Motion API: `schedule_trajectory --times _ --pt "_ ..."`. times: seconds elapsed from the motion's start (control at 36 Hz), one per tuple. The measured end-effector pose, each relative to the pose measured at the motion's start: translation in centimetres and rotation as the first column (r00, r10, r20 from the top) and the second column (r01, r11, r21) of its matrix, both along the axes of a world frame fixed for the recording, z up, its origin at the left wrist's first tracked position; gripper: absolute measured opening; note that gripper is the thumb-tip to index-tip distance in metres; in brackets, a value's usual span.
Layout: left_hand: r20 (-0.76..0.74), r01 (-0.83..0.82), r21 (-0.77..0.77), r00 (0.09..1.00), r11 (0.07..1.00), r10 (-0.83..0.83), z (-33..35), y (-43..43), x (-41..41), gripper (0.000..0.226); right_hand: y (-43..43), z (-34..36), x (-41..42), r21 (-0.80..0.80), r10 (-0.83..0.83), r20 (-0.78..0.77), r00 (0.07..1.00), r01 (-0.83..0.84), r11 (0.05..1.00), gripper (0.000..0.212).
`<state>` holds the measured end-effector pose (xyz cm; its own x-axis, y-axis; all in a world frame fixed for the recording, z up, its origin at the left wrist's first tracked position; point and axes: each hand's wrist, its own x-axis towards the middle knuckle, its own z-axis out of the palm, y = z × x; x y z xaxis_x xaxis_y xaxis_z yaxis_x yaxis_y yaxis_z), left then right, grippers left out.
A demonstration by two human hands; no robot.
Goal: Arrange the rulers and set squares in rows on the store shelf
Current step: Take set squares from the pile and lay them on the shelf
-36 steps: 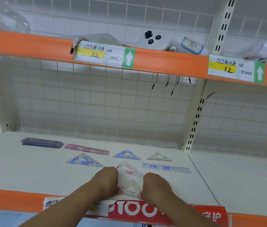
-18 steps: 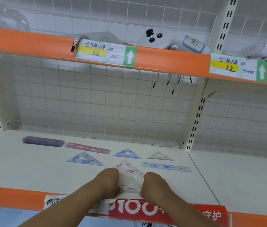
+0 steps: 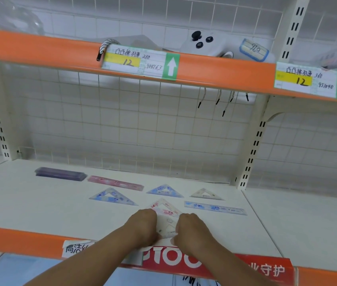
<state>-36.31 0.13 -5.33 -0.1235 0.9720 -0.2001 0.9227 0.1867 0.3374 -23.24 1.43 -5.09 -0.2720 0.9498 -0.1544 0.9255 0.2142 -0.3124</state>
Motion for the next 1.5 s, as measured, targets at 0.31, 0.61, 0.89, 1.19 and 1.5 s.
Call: schedule_trajectory --times 0.31,0.61,0.89,1.19,1.5 --pt "0.002 0.047 -0.009 0.999 0.999 -0.047 0.4 -0.3 -0.4 0.028 0.5 0.2 0.1 -0.030 0.004 0.039 0.999 -0.003 1.000 0.040" --pt "-0.048 0.018 -0.075 0.999 0.997 -0.021 0.4 0.3 -0.3 0.033 0.3 0.0 -0.3 0.006 0.008 0.032 0.999 -0.008 1.000 0.036" --pt "-0.062 0.034 -0.068 0.997 0.997 -0.038 0.4 0.4 -0.4 0.031 0.3 0.2 -0.1 -0.054 0.008 -0.006 1.000 -0.008 0.998 0.028" --pt "-0.015 0.113 -0.041 0.993 0.993 -0.113 0.5 -0.2 -1.0 0.029 0.0 0.7 0.2 -0.026 0.074 -0.031 0.997 -0.075 0.997 0.036" --pt "-0.072 0.233 0.009 0.970 0.972 -0.232 0.8 -0.6 -1.7 0.033 -0.3 1.5 0.8 -0.035 0.066 -0.116 0.991 -0.071 0.997 0.028"
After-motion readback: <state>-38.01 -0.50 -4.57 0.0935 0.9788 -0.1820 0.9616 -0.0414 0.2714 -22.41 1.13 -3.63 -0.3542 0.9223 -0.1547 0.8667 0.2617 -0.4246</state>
